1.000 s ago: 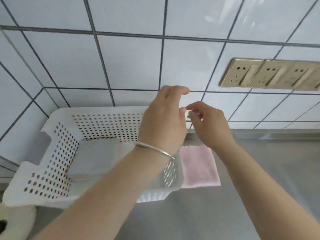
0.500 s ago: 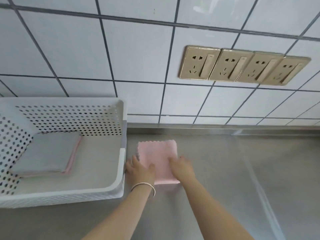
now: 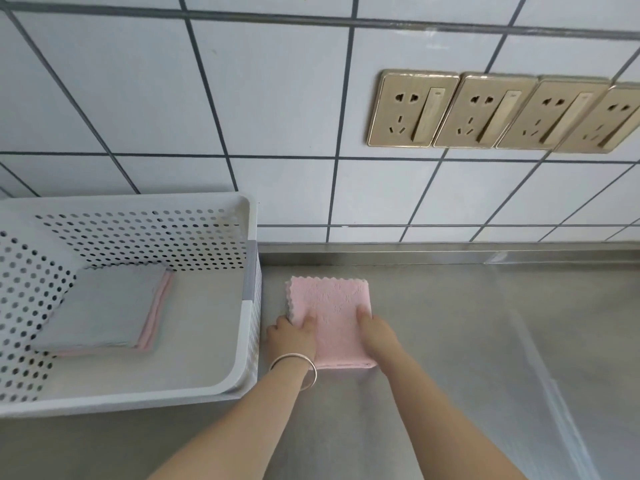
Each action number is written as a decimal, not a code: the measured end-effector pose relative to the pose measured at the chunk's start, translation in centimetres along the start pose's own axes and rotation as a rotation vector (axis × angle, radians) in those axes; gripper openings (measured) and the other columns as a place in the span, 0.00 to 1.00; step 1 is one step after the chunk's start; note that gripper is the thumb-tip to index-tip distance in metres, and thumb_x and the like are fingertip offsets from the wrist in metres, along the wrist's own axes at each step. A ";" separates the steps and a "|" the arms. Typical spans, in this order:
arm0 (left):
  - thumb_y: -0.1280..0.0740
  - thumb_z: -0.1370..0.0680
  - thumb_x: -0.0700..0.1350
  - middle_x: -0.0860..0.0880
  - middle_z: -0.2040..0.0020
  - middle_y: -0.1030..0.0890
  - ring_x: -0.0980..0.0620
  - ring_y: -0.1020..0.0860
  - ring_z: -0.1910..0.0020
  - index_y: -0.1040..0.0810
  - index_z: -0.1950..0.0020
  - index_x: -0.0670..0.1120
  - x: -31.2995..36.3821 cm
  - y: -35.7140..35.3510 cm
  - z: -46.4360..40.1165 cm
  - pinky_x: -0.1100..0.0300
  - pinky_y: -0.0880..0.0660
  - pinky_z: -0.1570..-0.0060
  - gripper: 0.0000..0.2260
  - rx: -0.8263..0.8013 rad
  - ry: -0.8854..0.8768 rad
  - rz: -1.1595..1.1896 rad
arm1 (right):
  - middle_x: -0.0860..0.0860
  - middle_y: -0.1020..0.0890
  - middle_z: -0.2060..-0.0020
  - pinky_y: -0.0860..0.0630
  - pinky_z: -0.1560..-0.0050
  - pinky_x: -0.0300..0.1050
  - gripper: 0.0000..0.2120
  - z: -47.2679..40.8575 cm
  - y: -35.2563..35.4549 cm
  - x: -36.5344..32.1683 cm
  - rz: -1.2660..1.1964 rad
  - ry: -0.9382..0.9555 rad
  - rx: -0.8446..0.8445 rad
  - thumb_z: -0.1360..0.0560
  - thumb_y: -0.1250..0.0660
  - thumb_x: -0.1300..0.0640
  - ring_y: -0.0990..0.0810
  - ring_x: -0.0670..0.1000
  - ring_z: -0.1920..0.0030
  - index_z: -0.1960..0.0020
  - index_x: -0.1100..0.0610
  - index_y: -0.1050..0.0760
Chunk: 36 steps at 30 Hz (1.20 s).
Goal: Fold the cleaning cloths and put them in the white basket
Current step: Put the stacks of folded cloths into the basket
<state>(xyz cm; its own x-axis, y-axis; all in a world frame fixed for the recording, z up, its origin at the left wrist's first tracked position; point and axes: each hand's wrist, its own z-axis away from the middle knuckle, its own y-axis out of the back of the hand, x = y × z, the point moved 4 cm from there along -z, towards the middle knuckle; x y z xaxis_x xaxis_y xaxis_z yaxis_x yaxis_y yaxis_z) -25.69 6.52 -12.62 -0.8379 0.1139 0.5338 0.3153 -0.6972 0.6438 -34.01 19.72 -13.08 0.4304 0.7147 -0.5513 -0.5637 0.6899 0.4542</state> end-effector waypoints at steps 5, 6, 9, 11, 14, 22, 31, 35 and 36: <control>0.43 0.22 0.55 0.39 0.38 0.30 0.39 0.27 0.43 0.33 0.36 0.38 3.1 1.0 3.6 0.52 0.32 0.44 0.23 -0.036 -0.116 0.144 | 0.59 0.29 0.35 0.34 0.42 0.45 0.27 3.3 4.0 -0.9 -0.126 0.116 0.115 0.20 0.51 0.45 0.29 0.58 0.37 0.32 0.63 0.35; 0.43 0.22 0.54 0.38 0.38 0.30 0.39 0.27 0.44 0.32 0.37 0.37 4.1 1.5 4.7 0.52 0.31 0.45 0.22 -0.037 -0.173 0.184 | 0.59 0.29 0.35 0.36 0.46 0.44 0.26 4.6 5.3 -1.6 -0.145 0.164 0.162 0.20 0.51 0.45 0.29 0.57 0.39 0.32 0.63 0.35; 0.43 0.22 0.53 0.37 0.40 0.30 0.38 0.26 0.46 0.32 0.39 0.37 7.1 4.0 8.3 0.53 0.29 0.48 0.22 -0.012 -0.374 0.272 | 0.58 0.29 0.35 0.38 0.48 0.45 0.25 8.7 8.6 -3.7 -0.231 0.282 0.279 0.20 0.51 0.45 0.30 0.57 0.40 0.32 0.62 0.35; 0.43 0.21 0.51 0.39 0.39 0.31 0.41 0.28 0.44 0.33 0.39 0.38 8.8 6.4 10.4 0.59 0.33 0.51 0.19 0.037 -0.495 0.281 | 0.56 0.28 0.39 0.38 0.47 0.45 0.25 11.6 10.1 -5.5 -0.276 0.350 0.353 0.20 0.51 0.45 0.30 0.56 0.41 0.32 0.61 0.35; 0.45 0.21 0.51 0.39 0.40 0.29 0.42 0.28 0.43 0.33 0.39 0.39 10.4 11.3 12.5 0.61 0.37 0.53 0.18 0.145 -0.638 0.310 | 0.52 0.29 0.45 0.37 0.47 0.45 0.24 15.5 10.8 -8.3 -0.334 0.454 0.416 0.20 0.51 0.44 0.32 0.53 0.47 0.34 0.59 0.33; 0.48 0.19 0.51 0.41 0.48 0.27 0.43 0.28 0.48 0.28 0.45 0.39 7.6 26.1 11.2 0.58 0.38 0.54 0.18 0.434 -0.737 0.326 | 0.52 0.26 0.48 0.32 0.50 0.46 0.22 21.2 2.2 -17.2 -0.390 0.657 0.303 0.20 0.49 0.44 0.29 0.53 0.49 0.39 0.61 0.31; 0.47 0.20 0.53 0.41 0.43 0.24 0.45 0.25 0.52 0.28 0.37 0.41 -1.8 30.9 -0.1 0.59 0.31 0.53 0.20 0.039 -0.249 -0.168 | 0.54 0.22 0.42 0.27 0.38 0.60 0.11 15.0 -12.4 -18.8 -0.463 0.200 -0.215 0.22 0.39 0.53 0.23 0.57 0.42 0.52 0.61 0.29; 0.42 0.21 0.48 0.40 0.51 0.21 0.45 0.23 0.58 0.26 0.47 0.38 -4.0 27.9 -4.7 0.54 0.24 0.55 0.14 -0.252 -0.110 -0.051 | 0.57 0.22 0.49 0.26 0.41 0.55 0.07 12.0 -14.0 -18.4 -0.363 0.081 -0.149 0.21 0.43 0.57 0.22 0.56 0.49 0.46 0.57 0.30; 0.42 0.21 0.46 0.42 0.56 0.23 0.47 0.25 0.62 0.26 0.52 0.39 -4.2 27.0 -5.3 0.55 0.25 0.60 0.10 -0.299 -0.079 -0.045 | 0.57 0.22 0.49 0.27 0.42 0.53 0.09 11.5 -14.1 -18.3 -0.328 0.069 -0.098 0.21 0.44 0.57 0.23 0.55 0.50 0.44 0.59 0.29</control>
<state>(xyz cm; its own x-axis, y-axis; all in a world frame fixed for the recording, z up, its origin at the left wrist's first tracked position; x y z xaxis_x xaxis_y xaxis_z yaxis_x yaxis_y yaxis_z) -15.99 -16.56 -0.38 -0.8071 0.1960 0.5570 0.1238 -0.8661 0.4842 -25.80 -1.78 -1.39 0.5533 0.4449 -0.7042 -0.4694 0.8649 0.1776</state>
